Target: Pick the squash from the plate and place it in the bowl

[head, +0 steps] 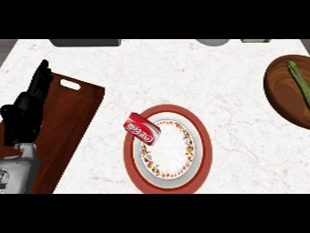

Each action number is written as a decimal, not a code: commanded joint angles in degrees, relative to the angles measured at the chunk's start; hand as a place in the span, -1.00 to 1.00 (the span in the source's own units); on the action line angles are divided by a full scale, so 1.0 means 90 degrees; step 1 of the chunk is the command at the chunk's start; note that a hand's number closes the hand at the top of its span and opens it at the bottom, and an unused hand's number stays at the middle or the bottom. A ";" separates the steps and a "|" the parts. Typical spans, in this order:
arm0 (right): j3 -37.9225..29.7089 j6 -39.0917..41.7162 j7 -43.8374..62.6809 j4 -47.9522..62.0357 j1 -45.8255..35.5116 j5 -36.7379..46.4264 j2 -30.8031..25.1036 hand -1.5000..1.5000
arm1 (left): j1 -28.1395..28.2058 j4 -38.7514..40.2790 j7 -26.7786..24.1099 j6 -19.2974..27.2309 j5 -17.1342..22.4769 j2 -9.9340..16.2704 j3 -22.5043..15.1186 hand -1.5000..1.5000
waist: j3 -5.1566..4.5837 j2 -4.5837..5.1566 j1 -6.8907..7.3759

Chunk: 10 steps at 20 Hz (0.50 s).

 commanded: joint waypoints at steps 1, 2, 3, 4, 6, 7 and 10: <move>-0.0242 0.0859 -0.0263 -0.0986 0.1062 -0.0656 0.0179 -1.00 | 0.0167 -0.0204 0.0156 0.0085 -0.0103 -0.0009 0.0011 0.00 | -0.0009 -0.0053 -0.0130; -0.0305 0.1186 -0.0247 -0.1216 0.1196 -0.0821 0.0065 -1.00 | -0.0099 -0.0006 0.0261 -0.0055 0.0096 0.0129 0.0221 0.00 | -0.0009 -0.0045 -0.0147; -0.0204 0.1180 0.0129 -0.1762 0.1364 -0.0880 0.0279 -1.00 | 0.0226 -0.0384 0.0254 0.0064 -0.0108 -0.0052 -0.0055 0.00 | -0.0014 -0.0060 -0.0127; -0.0147 0.1221 0.0141 -0.2214 0.1651 -0.0949 0.0480 -1.00 | 0.0016 -0.0277 0.0291 0.0076 -0.0118 0.0042 0.0064 0.00 | -0.0014 -0.0050 -0.0130; -0.0249 0.1679 0.0008 -0.2647 0.2275 -0.1259 0.0663 -1.00 | 0.0222 -0.0304 0.0158 -0.0082 0.0059 0.0086 0.0150 0.00 | -0.0011 -0.0042 -0.0119; -0.0172 0.1754 0.0326 -0.3178 0.2519 -0.1279 0.0656 -1.00 | 0.0145 -0.0406 0.0277 0.0046 -0.0069 -0.0038 0.0032 0.00 | -0.0011 -0.0036 -0.0104; -0.0064 0.1925 0.0302 -0.4196 0.3166 -0.1474 0.1113 -1.00 | -0.0008 -0.0168 0.0232 -0.0031 -0.0106 0.0054 0.0097 0.00 | -0.0007 -0.0010 -0.0061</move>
